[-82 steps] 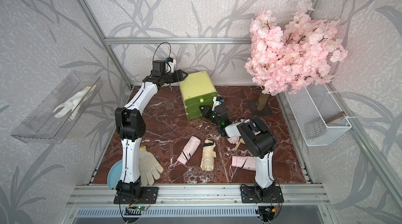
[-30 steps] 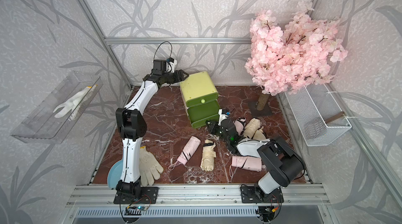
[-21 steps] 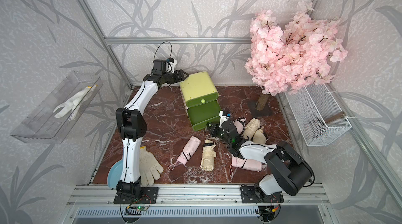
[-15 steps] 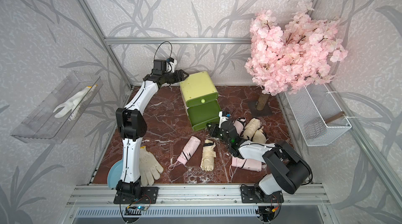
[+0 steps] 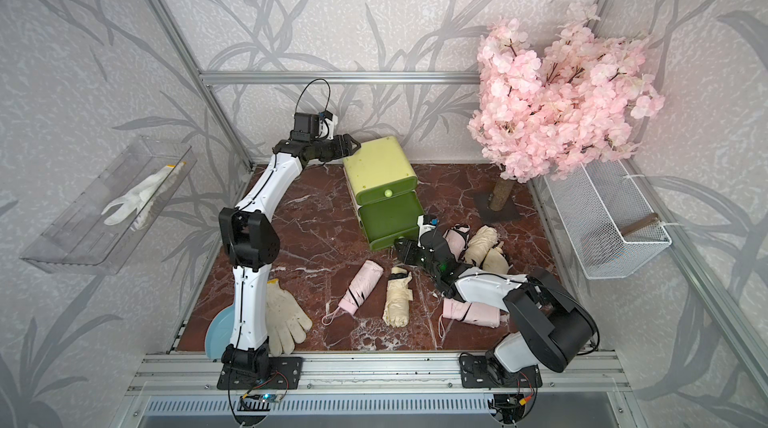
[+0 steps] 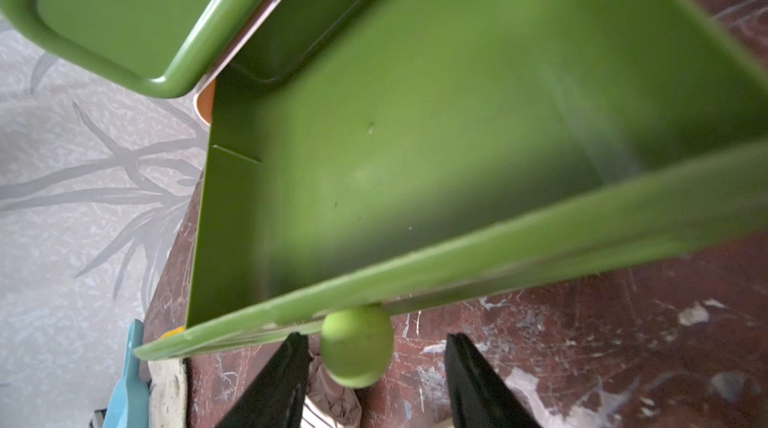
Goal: Place the umbrella in the drawer by color
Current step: Open the drawer in the storage box, then pick up the umbrella from the center of the board.
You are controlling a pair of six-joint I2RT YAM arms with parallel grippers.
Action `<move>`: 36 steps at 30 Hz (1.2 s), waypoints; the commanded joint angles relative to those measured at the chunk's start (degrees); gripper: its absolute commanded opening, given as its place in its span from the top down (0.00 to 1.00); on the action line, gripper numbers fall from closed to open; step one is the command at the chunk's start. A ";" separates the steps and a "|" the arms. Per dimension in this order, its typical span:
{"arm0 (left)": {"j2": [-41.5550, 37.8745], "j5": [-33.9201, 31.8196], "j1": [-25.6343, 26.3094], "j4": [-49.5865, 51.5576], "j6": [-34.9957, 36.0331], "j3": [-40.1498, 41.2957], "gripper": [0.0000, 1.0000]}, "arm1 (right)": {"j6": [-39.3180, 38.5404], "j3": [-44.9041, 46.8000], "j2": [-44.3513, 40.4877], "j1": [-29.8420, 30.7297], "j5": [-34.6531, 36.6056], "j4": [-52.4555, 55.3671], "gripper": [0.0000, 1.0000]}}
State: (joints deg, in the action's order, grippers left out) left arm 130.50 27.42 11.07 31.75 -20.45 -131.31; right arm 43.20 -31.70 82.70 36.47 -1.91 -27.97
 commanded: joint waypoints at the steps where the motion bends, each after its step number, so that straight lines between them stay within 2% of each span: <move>1: -6.00 -1.68 1.23 6.12 1.59 0.09 0.14 | -3.51 -2.62 -5.54 0.18 1.09 9.47 0.38; 3: -8.45 -3.29 1.15 6.81 1.90 1.38 0.01 | -5.42 -3.25 -9.06 0.40 2.26 14.64 0.38; 8: -15.54 -5.04 0.46 5.88 0.93 8.35 0.00 | -10.33 -4.91 -18.15 0.62 4.96 26.76 0.37; 11: -22.14 -6.85 0.19 2.64 0.08 16.52 0.00 | -13.68 -7.22 -22.85 0.95 5.67 35.11 0.37; 15: -33.49 -10.46 0.39 -0.38 -1.65 29.52 0.01 | -17.40 -11.35 -26.32 3.00 8.16 47.50 0.37; 17: -40.31 -12.06 1.35 -3.06 -3.51 40.02 0.01 | -17.22 -12.02 -26.77 4.55 9.22 50.98 0.37; 19: -49.19 -14.60 4.03 -9.90 -5.19 53.46 0.01 | -15.32 -11.06 -26.89 6.32 9.34 51.60 0.37; 21: -56.47 -18.04 7.18 -14.14 -5.91 63.72 0.01 | -13.39 -9.84 -26.27 8.51 10.37 51.22 0.36; 22: -59.69 -19.13 8.76 -14.98 -6.32 67.95 0.01 | -12.61 -9.38 -25.42 9.72 10.83 50.98 0.31; 27: -73.53 -21.56 15.62 -17.72 -8.79 84.81 0.01 | -8.47 -7.96 -18.55 14.97 11.34 47.60 0.23; 28: -75.56 -21.41 16.37 -18.55 -9.38 87.60 0.01 | -7.62 -7.66 -16.79 15.21 10.71 46.17 0.03; 31: -79.88 -20.80 18.16 -19.86 -10.56 93.02 0.02 | -5.32 -8.16 -11.50 18.40 9.63 42.93 0.01; 36: -84.09 -21.66 19.77 -19.32 -10.22 96.57 0.02 | -3.41 -8.74 -4.31 20.05 9.73 41.26 0.00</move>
State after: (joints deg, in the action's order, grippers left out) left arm 48.38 7.33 30.30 15.05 -30.20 -35.40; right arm 37.23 -40.07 76.47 56.03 7.49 16.03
